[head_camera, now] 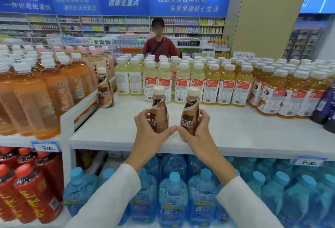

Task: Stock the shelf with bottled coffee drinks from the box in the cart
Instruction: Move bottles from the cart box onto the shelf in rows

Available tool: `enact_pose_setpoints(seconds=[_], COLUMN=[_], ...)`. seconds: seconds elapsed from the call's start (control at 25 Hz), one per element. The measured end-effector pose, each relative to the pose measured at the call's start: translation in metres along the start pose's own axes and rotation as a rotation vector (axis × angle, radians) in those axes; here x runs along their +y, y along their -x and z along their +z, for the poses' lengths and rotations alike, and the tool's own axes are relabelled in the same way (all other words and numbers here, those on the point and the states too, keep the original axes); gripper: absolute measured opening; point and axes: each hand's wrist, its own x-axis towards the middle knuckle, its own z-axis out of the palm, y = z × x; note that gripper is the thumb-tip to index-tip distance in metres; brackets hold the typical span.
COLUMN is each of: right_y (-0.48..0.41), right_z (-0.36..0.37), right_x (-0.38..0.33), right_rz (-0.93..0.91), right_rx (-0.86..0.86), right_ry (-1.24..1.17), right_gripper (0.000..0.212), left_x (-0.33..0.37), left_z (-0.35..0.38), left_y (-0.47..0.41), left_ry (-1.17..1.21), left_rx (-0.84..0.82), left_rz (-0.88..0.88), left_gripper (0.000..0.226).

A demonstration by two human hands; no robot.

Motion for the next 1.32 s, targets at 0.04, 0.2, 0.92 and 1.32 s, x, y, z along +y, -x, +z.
enact_pose_setpoints(seconds=[0.04,0.2,0.92,1.32], right_y=[0.003,0.011,0.004,0.016], right_z=[0.0,-0.002,-0.008,0.003], right_x=[0.001,0.004,0.003,0.001], right_rz=[0.006,0.046,0.05,0.053], right_rx=[0.021,0.184,0.126,0.172], right_ry=[0.02,0.075,0.099,0.092], right_gripper=[0.081,0.074,0.071,0.086], left_x=[-0.002,-0.001,0.001,-0.001], left_z=[0.0,0.001,-0.003,0.006], left_y=[0.002,0.002,-0.005,0.008], left_ry=[-0.014,-0.089,-0.032,-0.032], left_rx=[0.032,0.115,-0.02,0.045], left_rz=[0.012,-0.006,-0.056,0.002], left_gripper=[0.093,0.087,0.087,0.069])
